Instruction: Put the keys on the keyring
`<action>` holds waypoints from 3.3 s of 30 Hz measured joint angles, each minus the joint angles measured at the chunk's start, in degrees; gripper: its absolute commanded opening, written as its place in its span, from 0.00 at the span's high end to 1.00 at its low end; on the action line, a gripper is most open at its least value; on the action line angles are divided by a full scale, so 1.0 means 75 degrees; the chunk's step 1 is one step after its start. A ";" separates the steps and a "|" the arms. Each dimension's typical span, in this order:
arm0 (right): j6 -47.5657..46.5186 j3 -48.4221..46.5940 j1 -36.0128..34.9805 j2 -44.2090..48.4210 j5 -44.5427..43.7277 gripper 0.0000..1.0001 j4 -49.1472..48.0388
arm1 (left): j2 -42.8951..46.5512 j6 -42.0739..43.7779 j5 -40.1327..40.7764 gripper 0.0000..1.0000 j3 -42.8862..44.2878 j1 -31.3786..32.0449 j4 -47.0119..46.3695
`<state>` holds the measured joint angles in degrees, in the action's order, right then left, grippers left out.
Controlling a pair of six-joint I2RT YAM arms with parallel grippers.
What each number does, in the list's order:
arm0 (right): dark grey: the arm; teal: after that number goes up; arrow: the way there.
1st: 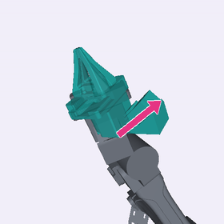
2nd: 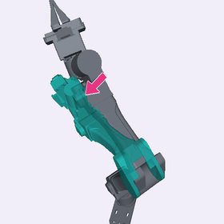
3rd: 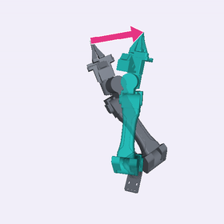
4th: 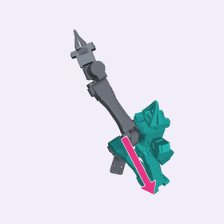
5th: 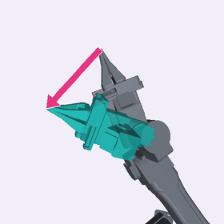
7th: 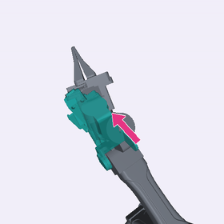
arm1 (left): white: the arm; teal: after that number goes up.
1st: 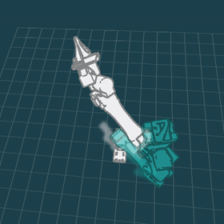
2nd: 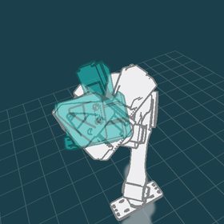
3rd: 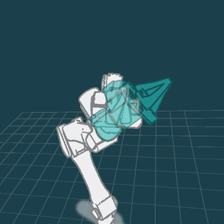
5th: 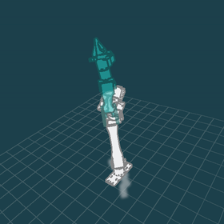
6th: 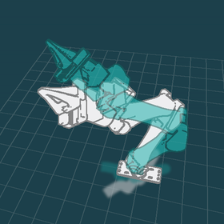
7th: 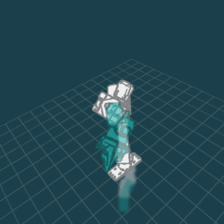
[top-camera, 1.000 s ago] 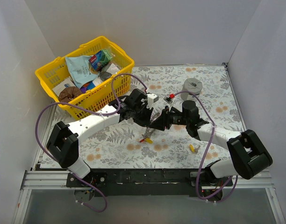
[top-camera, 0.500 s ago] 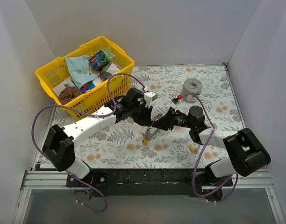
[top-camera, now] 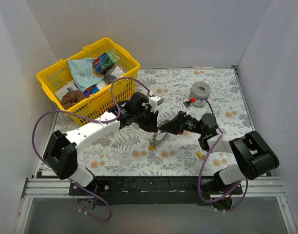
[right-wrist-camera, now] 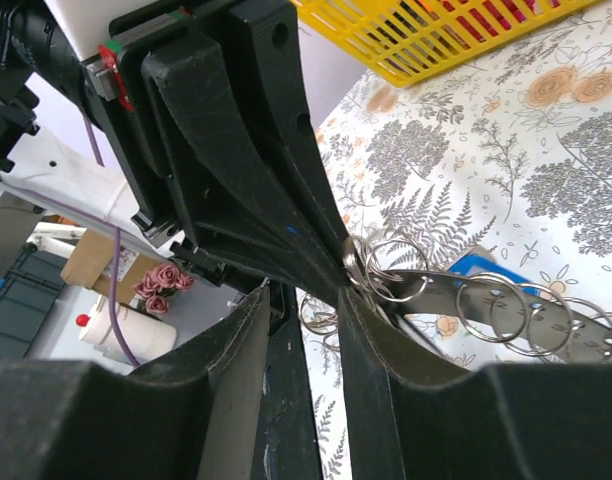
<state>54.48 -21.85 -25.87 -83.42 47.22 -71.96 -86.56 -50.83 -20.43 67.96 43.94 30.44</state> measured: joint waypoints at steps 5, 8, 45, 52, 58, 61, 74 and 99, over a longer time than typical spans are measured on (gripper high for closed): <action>0.0143 0.0090 0.0000 0.0000 0.0140 0.60 -0.0219 | 0.0038 -0.0085 -0.0052 1.00 -0.0015 -0.0047 -0.0192; 0.0154 0.0242 0.0000 0.0000 0.0192 0.61 -0.0251 | 0.0157 -0.0143 -0.0143 1.00 -0.0114 -0.0085 -0.0356; 0.1632 0.0344 -0.0003 -0.0662 0.0061 0.51 -0.0379 | 0.0393 -0.0224 -0.0743 1.00 -0.0475 -0.0216 -0.0752; 0.1399 0.0425 -0.0003 -0.0434 -0.0003 0.39 -0.0417 | 0.0411 -0.0224 -0.0740 1.00 -0.0513 -0.0221 -0.0758; 0.1300 0.0530 -0.0003 -0.0420 -0.0160 0.42 -0.0408 | 0.0417 -0.0224 -0.0761 1.00 -0.0516 -0.0224 -0.0799; 0.1288 0.0530 -0.0003 -0.0367 -0.0219 0.49 -0.0408 | 0.0420 -0.0224 -0.0769 1.00 -0.0516 -0.0230 -0.0836; 0.1588 0.0484 -0.0003 -0.0490 -0.0219 0.63 -0.0408 | 0.0431 -0.0224 -0.0775 1.00 -0.0606 -0.0236 -0.0930; 0.1760 0.0052 -0.0003 -0.0647 -0.0300 0.60 -0.0408 | 0.0431 -0.0192 -0.0871 1.00 -0.0673 -0.0312 -0.0944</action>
<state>67.68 -21.45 -25.89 -88.27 44.97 -75.02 -83.33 -52.27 -26.96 62.92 41.60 23.35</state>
